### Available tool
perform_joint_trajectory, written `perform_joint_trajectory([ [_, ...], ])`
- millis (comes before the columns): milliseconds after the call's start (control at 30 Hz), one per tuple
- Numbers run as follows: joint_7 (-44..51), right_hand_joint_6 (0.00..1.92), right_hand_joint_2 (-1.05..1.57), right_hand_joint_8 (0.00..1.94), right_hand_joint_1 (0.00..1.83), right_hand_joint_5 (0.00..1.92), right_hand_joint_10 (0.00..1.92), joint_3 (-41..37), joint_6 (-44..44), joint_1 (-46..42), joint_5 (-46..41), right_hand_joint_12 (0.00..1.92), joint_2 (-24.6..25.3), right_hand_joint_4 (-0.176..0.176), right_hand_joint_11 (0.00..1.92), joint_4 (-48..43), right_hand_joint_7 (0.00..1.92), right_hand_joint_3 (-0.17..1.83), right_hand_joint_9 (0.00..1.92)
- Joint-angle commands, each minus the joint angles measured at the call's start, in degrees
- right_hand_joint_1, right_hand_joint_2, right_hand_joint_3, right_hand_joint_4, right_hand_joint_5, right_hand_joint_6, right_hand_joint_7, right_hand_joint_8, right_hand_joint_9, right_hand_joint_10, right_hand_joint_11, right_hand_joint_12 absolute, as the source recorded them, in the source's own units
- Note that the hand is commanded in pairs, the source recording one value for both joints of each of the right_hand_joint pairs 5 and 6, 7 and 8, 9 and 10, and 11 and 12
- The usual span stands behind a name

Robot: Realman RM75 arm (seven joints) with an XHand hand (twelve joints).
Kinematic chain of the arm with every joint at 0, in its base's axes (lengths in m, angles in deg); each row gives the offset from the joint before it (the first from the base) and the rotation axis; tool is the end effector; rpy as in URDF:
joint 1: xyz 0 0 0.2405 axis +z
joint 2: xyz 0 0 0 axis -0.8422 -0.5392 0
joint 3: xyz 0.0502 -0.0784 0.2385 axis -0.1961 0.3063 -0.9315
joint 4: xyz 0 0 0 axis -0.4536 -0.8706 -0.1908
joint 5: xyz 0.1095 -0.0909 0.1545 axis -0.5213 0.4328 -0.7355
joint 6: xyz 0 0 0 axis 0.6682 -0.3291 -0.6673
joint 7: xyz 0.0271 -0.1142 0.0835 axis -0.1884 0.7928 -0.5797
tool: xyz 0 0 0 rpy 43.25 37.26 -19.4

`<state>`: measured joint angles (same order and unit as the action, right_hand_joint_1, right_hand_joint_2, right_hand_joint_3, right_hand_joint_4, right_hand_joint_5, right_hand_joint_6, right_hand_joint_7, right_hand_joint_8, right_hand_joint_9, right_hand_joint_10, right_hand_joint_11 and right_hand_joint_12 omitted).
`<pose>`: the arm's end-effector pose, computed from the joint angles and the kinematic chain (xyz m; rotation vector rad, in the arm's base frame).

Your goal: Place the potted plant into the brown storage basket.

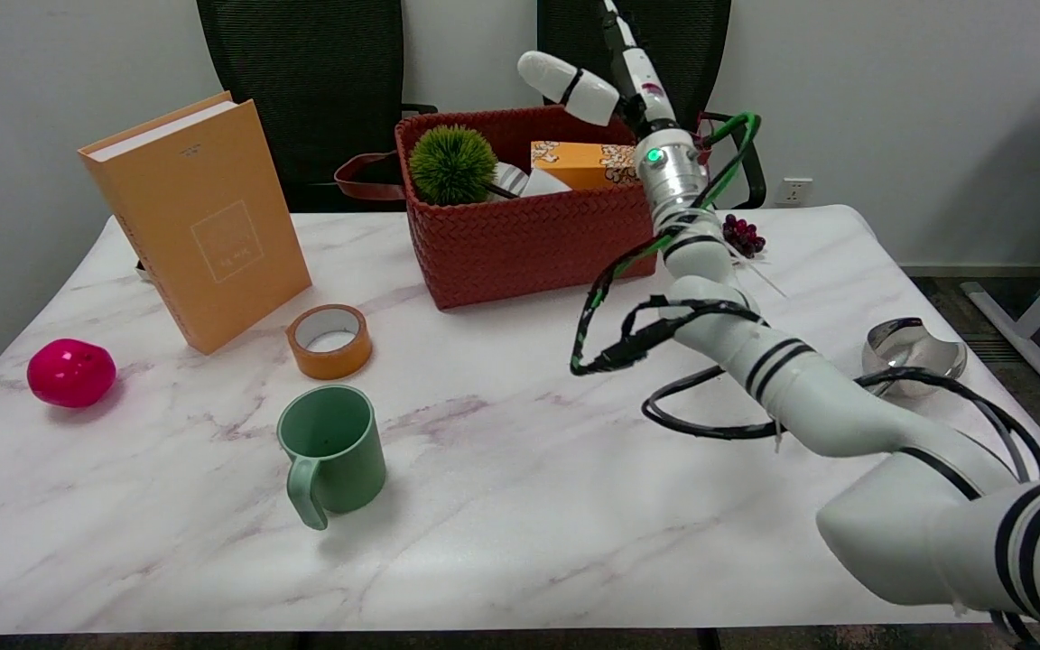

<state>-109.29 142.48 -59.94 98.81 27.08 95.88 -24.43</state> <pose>-0.1518 -0.5038 0.3215 1.4003 -0.4366 1.1120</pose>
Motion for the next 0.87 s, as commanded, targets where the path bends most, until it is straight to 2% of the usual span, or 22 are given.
perform_joint_trajectory([
  [33, -7.09, 0.00, 0.40, 0.00, 0.40, 0.00, 0.00, -1.28, -2.21, -18.58, -4.18, 0.00, -8.07, 0.000, 0.00, -25.31, 0.00, -0.17, 0.00],
  [333, -7.11, 0.00, 0.52, 0.00, 0.37, 0.00, 0.00, -0.95, -3.74, -28.05, -6.26, 0.00, -8.35, 0.000, 0.00, -33.47, 0.00, -0.17, 0.00],
  [633, -6.57, 0.00, 0.59, 0.00, 0.40, 0.00, 0.00, 2.36, -12.87, -37.45, -5.41, 0.00, -7.30, 0.000, 0.00, -37.15, 0.00, -0.17, 0.00],
  [867, -5.88, 0.00, 0.67, 0.00, 0.45, 0.00, 0.00, 3.24, -16.00, -42.88, 1.32, 0.00, -3.66, 0.000, 0.00, -38.42, 0.00, -0.17, 0.00],
])
